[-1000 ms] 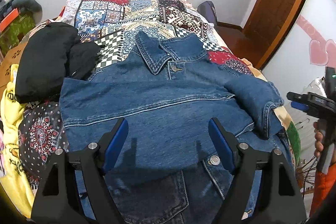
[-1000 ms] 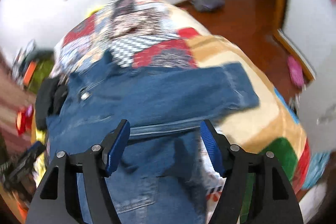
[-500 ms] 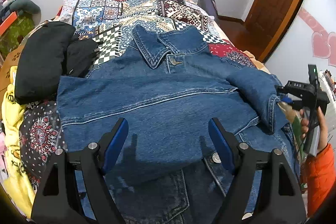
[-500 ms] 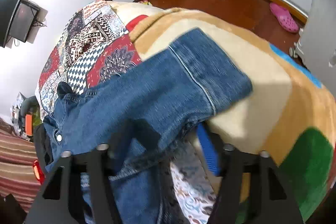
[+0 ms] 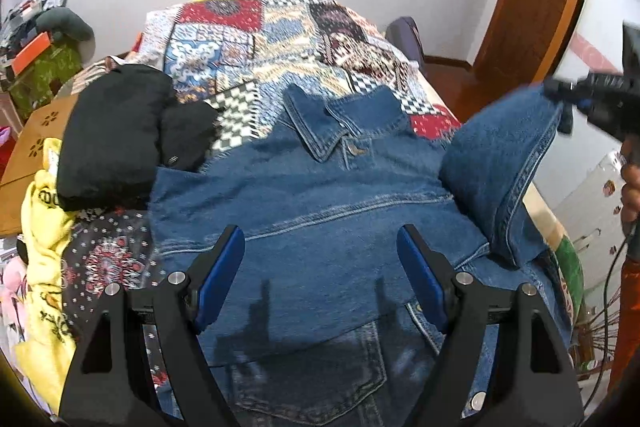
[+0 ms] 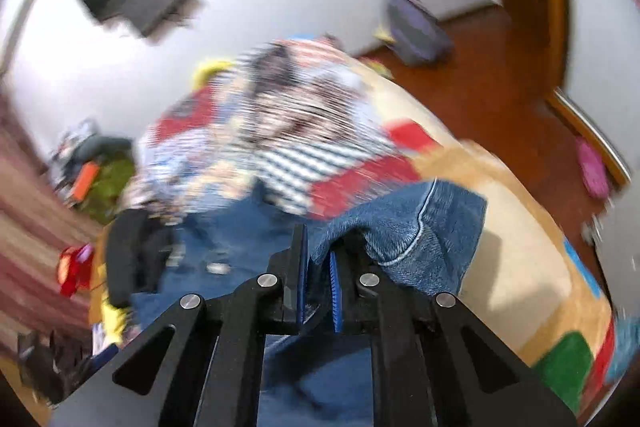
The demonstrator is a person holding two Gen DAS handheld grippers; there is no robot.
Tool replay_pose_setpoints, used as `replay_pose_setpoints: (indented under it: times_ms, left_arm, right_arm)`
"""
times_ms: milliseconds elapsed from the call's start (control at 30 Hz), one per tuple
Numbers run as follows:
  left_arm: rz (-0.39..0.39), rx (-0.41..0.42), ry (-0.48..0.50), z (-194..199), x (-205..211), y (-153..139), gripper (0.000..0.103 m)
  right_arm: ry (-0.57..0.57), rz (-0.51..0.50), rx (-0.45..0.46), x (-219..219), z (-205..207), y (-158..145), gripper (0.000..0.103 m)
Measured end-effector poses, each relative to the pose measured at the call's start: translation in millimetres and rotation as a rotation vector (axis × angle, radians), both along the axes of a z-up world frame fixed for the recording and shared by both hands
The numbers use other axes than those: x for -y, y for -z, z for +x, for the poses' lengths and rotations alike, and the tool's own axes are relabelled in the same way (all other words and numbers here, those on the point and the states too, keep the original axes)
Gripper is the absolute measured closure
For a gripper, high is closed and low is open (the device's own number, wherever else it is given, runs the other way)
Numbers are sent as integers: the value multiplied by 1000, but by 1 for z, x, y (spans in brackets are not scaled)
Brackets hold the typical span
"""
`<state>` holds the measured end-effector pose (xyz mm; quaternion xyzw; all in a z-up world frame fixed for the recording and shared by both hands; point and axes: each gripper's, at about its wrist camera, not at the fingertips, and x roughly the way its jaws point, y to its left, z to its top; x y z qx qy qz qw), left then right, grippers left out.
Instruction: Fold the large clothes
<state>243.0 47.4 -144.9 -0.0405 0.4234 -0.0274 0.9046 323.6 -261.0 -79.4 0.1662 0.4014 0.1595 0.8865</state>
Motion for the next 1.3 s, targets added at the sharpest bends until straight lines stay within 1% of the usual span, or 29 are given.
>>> replay_pose_setpoints:
  times_ms: [67, 133, 200, 267, 400, 500, 633, 700, 767, 867, 933, 967, 1000, 1033, 1067, 1100, 1200, 1300]
  left_arm:
    - [-4, 22, -13, -5, -8, -7, 25]
    - [-10, 44, -28, -12, -19, -14, 25]
    - [-17, 57, -42, -18, -28, -19, 25]
    - [-20, 67, -60, -25, -39, -22, 25]
    - [-17, 73, -101, -36, -60, -24, 25]
    - [-29, 67, -140, -46, -79, -19, 25]
    - [-61, 30, -189, -55, -100, -7, 25]
    - [-81, 16, -203, -59, -106, -2, 25]
    - [-126, -9, -209, -60, -112, 5, 25]
    - [-208, -47, -211, -55, -117, 15, 25]
    - [-280, -76, -211, -48, -118, 23, 25]
    - [-312, -88, -207, -45, -118, 26, 25]
    - [-350, -100, -200, -41, -116, 29, 25]
    - [-383, -111, -194, -36, -114, 33, 25]
    - [-406, -120, -190, -33, -112, 35, 25]
    - [-431, -132, -187, -28, -110, 38, 25]
    - [-523, -175, -167, -12, -102, 50, 25]
    - [-600, -210, -196, 1, -98, 62, 25]
  right_arm:
    - [-73, -11, 56, -31, -7, -20, 94]
    - [-137, -18, 85, -61, -13, -30, 94]
    - [-206, -22, 89, -93, -18, -33, 94]
    - [-261, -28, 76, -120, -18, -27, 94]
    - [-400, -51, -13, -182, -24, 7, 94]
    - [-511, -84, -90, -224, -31, 40, 95]
    - [-607, -173, -150, -262, -44, 70, 95]
    - [-635, -197, -172, -272, -50, 81, 95]
    - [-636, -222, -161, -272, -53, 81, 95]
    - [-605, -269, -118, -259, -52, 70, 94]
    - [-570, -289, -94, -245, -48, 60, 89]
    - [-545, -295, -80, -232, -46, 54, 81]
    - [-515, -297, -63, -218, -43, 49, 69]
    - [-487, -302, -46, -209, -41, 45, 62]
    - [-458, -310, -26, -200, -39, 41, 51]
    - [-416, -326, 3, -181, -37, 35, 48]
    - [-349, -373, 26, -145, -34, 27, 47]
    - [-272, -428, 27, -104, -30, 26, 47]
